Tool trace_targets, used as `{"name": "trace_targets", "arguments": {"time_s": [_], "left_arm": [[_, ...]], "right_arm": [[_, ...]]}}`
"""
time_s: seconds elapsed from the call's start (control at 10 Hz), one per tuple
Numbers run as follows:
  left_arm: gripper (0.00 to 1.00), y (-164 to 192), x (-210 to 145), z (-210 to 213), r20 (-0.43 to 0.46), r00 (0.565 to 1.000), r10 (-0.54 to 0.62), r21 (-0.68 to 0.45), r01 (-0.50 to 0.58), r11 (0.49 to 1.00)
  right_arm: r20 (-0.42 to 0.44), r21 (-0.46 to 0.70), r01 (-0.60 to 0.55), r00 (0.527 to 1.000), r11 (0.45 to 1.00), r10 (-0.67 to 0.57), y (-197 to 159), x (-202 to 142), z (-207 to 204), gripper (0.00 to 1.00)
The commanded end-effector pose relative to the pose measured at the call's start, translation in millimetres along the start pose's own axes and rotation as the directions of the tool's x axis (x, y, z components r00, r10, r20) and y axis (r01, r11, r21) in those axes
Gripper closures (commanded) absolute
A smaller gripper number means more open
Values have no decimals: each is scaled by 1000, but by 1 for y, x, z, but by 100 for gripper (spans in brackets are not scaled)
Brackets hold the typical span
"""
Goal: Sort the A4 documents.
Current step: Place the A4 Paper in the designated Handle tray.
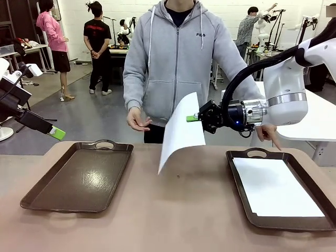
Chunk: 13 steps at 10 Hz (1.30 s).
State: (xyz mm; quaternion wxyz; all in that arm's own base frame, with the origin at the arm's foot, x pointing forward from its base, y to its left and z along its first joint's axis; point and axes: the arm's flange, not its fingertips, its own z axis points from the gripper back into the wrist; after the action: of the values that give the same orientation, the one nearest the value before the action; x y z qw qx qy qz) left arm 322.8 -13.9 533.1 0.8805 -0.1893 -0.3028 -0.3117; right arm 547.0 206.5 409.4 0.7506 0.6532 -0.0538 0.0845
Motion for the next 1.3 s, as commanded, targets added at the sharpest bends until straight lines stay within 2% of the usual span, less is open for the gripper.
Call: {"name": "trace_targets", "arguments": {"time_s": [0.0, 0.4, 0.5, 0.6, 0.7, 0.8, 1.2], "left_arm": [[0, 1, 0, 0, 4, 1000, 1, -7, -1, 1000], [0, 1, 0, 0, 4, 1000, 1, -7, -1, 1000], [0, 1, 0, 0, 4, 1000, 1, -7, -1, 1000], [0, 1, 0, 0, 4, 1000, 1, -7, -1, 1000], [0, 1, 0, 0, 4, 1000, 1, -7, -1, 1000], [0, 1, 0, 0, 4, 1000, 1, -7, -1, 1000], [0, 1, 0, 0, 4, 1000, 1, -7, -1, 1000]], "right_arm": [[18, 2, 8, 1000, 1000, -8, -1, -1, -1, 100], [18, 2, 8, 1000, 1000, -8, -1, -1, -1, 100], [0, 0, 0, 1000, 1000, 0, 0, 0, 0, 99], [-53, -26, -10, 999, 1000, 8, 14, -22, -1, 99], [-118, -55, 35, 992, 998, -42, 26, -33, 17, 99], [-143, -107, 40, 988, 993, -55, 35, -43, 49, 99], [-133, -174, 103, 983, 979, -127, 41, -67, 128, 99]]}}
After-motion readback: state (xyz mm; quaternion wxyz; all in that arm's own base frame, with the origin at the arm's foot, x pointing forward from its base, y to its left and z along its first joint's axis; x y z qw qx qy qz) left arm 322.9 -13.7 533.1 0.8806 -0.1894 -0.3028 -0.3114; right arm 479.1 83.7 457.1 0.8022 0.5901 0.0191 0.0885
